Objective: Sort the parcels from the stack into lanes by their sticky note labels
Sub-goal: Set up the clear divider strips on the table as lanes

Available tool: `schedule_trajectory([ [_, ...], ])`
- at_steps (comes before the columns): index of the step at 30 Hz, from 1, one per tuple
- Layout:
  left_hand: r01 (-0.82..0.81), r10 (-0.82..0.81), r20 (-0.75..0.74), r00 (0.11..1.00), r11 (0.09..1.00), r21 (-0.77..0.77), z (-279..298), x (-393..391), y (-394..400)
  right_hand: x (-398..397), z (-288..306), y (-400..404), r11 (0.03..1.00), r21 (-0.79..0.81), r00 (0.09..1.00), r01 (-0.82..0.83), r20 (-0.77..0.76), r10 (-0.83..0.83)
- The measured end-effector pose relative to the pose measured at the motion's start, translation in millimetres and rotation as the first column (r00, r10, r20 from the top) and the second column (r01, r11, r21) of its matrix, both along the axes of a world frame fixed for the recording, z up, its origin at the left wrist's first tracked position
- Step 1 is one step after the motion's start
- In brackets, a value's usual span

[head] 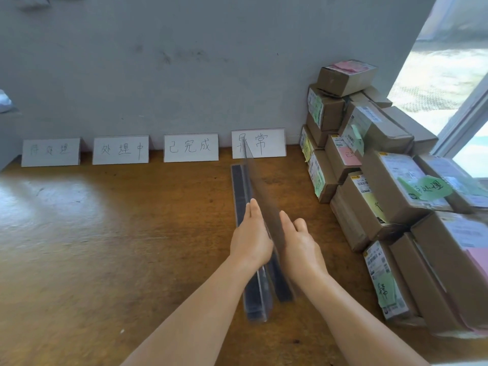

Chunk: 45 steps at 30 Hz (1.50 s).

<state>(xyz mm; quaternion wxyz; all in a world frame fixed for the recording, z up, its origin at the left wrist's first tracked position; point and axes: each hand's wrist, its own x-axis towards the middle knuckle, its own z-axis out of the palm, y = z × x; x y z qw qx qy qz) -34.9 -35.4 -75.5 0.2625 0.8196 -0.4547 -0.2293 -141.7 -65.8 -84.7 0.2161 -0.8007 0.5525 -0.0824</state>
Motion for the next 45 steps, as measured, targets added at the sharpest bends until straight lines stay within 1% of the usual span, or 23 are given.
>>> schedule_trajectory([
  [6, -0.026, 0.027, 0.052, 0.998, 1.000, -0.014, 2.7, 2.1, 0.5, -18.1, 2.6, -7.6, 0.999, 0.003, 0.999, 0.042, 0.002, -0.042],
  [14, 0.005, -0.007, 0.088, 0.996, 1.000, 0.024, 6.2, 2.3, -3.8, -34.9, -0.4, -15.1, 0.991, -0.030, 0.992, 0.128, 0.001, -0.128],
  [20, 0.009, -0.012, 0.081, 0.997, 0.999, 0.043, 5.2, -1.8, -6.2, -36.1, 3.2, -27.4, 0.984, -0.008, 0.983, 0.180, -0.015, -0.181],
  [25, 0.009, -0.012, 0.069, 0.998, 0.999, 0.048, 3.6, 1.9, -7.9, -43.2, 3.3, -38.2, 0.984, -0.039, 0.985, 0.172, -0.009, -0.173],
  [30, 0.003, -0.006, 0.078, 0.997, 0.999, 0.042, -0.9, 3.9, -9.2, -48.7, 3.9, -43.3, 0.986, -0.038, 0.986, 0.160, -0.038, -0.161],
  [35, 0.007, -0.010, 0.081, 0.997, 0.999, 0.037, -1.9, 5.4, -8.6, -48.7, 1.2, -47.3, 0.986, -0.030, 0.985, 0.167, -0.034, -0.168],
  [42, 0.007, -0.007, 0.085, 0.996, 1.000, 0.002, -3.1, 5.9, -6.2, -54.2, -5.8, -53.0, 0.986, -0.123, 0.983, 0.114, -0.129, -0.130],
  [45, 0.004, -0.004, 0.095, 0.996, 1.000, 0.002, -2.6, 5.2, -5.9, -54.0, -7.2, -55.3, 0.990, -0.118, 0.987, 0.074, -0.137, -0.090],
])
